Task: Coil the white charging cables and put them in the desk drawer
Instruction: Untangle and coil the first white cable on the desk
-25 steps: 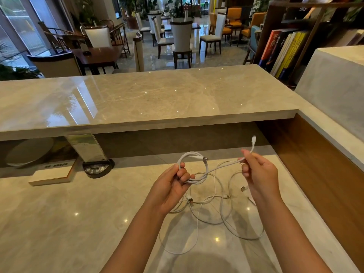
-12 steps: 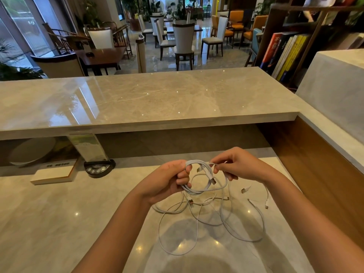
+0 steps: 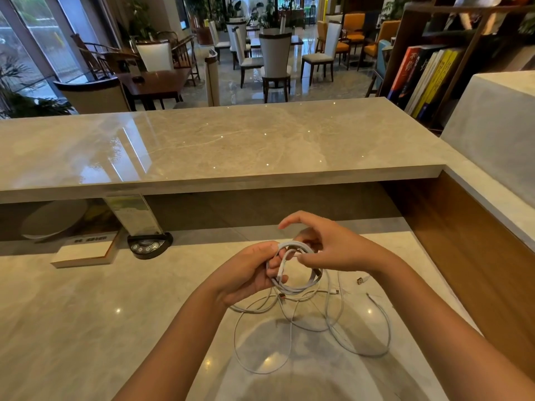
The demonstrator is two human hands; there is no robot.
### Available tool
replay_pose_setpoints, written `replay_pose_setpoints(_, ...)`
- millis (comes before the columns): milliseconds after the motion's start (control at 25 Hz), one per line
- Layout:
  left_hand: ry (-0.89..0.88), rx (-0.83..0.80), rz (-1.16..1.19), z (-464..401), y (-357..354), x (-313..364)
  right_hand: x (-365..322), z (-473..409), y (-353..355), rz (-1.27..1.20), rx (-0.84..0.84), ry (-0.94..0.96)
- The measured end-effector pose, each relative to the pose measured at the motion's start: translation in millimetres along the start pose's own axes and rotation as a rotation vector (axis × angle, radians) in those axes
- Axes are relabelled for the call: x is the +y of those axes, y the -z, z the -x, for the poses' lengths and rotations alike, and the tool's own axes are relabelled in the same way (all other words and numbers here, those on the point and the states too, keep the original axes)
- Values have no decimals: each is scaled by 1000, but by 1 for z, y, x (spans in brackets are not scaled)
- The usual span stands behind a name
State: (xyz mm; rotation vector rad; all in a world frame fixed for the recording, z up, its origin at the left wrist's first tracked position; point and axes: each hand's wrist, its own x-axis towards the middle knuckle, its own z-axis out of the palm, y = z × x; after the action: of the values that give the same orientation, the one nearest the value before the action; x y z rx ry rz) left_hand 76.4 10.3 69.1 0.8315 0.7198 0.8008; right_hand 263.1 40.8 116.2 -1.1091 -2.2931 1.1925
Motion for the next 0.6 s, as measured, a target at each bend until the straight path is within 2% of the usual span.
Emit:
replay_pose_setpoints(80,21,45,-6,1,-4,1,1,0,0,65,20,9)
replay_pose_setpoints(160,39,81,1,1,-8,1,2,-2,-4,165,109,25)
replay_pose_setpoints(280,24,98,6,1,-13,5,2,-3,-9,182,222,28)
replay_pose_setpoints(360,24,170,-75,2,-15,7,4,-4,-11,217,266,-18)
replay_pose_setpoints(440,-7,311,-271,0,-16,3,8,-6,-14,230,324,-70)
replay_pose_setpoints(520,-156,476,-566,1,-14,-5,11,-8,-18,208,368,-106)
replay_pose_setpoints(600,-392,555,-729,2,-16,-8,11,-9,-21,189,389,-118)
